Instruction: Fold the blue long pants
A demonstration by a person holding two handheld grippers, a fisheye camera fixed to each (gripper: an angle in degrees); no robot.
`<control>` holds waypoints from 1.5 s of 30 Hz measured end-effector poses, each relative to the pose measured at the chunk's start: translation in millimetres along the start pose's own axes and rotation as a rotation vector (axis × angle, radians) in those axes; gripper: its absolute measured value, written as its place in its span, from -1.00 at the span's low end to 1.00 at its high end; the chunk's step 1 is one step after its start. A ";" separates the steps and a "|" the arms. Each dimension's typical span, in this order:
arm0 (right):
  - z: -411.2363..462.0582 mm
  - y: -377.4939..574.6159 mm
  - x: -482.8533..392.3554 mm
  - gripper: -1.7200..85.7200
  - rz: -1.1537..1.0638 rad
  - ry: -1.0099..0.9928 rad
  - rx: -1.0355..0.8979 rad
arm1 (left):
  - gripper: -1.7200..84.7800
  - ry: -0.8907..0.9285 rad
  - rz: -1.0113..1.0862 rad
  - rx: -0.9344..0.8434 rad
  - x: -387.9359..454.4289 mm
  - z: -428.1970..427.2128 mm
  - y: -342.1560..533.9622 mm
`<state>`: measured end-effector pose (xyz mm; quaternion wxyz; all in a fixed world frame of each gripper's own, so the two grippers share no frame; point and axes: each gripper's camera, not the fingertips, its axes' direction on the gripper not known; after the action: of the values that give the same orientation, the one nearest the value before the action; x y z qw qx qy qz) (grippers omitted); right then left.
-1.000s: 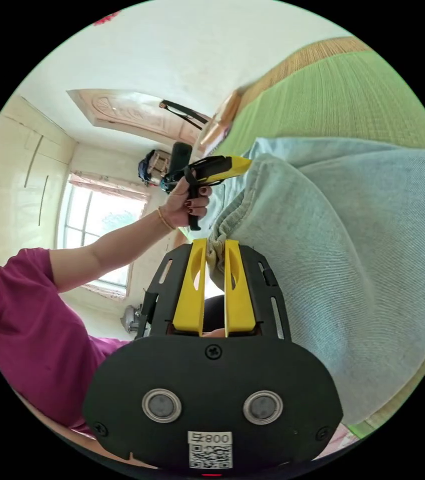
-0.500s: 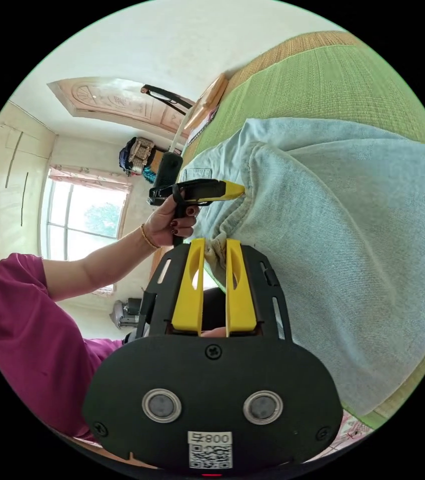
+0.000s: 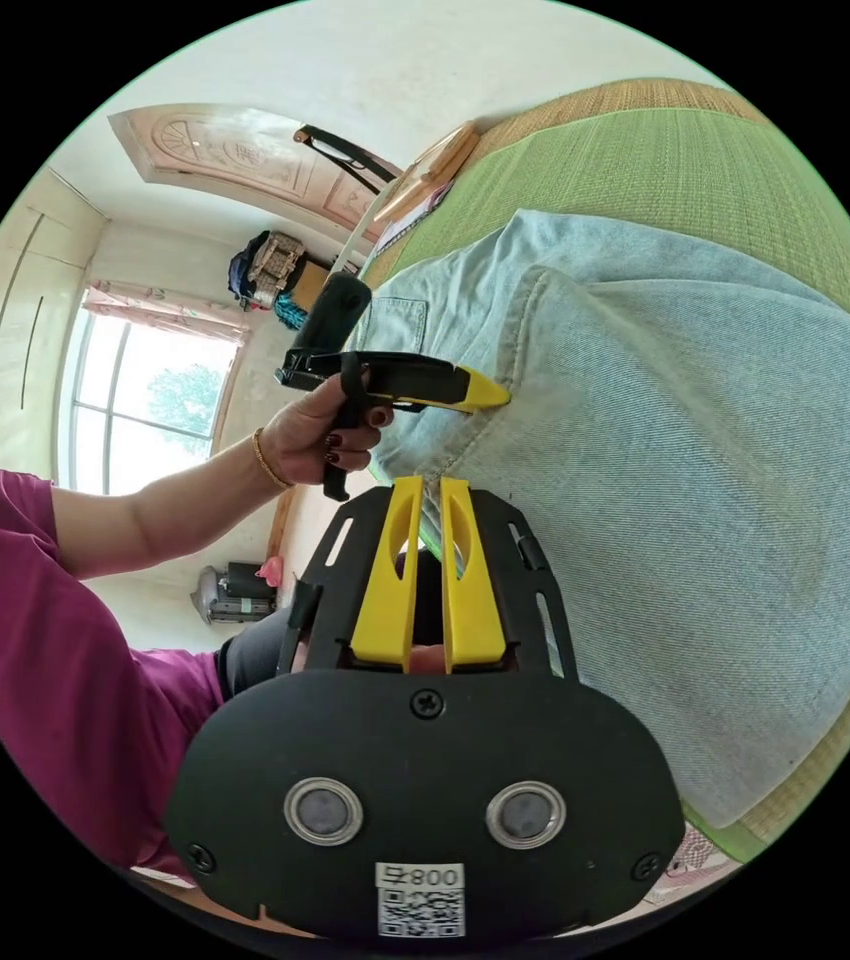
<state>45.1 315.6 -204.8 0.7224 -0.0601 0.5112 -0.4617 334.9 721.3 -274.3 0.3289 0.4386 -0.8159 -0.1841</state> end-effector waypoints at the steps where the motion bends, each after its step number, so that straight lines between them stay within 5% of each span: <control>1: -1.1 -0.8 -0.9 -0.88 -0.003 -0.001 0.000 | -0.85 -0.007 0.006 -0.002 2.3 2.2 2.8; 9: -11.9 -5.4 -40.6 -0.93 -0.070 -0.006 -0.027 | -0.88 -0.035 0.138 0.106 50.0 -18.7 28.3; 14: -11.5 -5.7 -53.1 -0.95 -0.072 0.006 -0.034 | -0.84 -0.085 0.025 0.043 33.8 -12.0 43.3; 25: -87.7 -66.7 -56.6 -0.96 -0.096 0.246 0.127 | -0.89 -0.205 0.100 0.037 104.4 -26.9 104.6; 33: -11.5 -122.7 -43.6 -0.96 -0.105 0.476 -0.047 | -0.95 -0.231 0.126 0.069 137.4 -56.4 119.2; 45: -19.8 -116.0 -60.6 -0.96 -0.112 0.434 0.001 | -0.96 -0.289 0.186 0.069 218.5 -111.1 124.9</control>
<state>-44.0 301.7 -107.9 0.5687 0.0128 0.6501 -0.5037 250.9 605.5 -39.2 0.2084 0.3413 -0.8976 -0.1857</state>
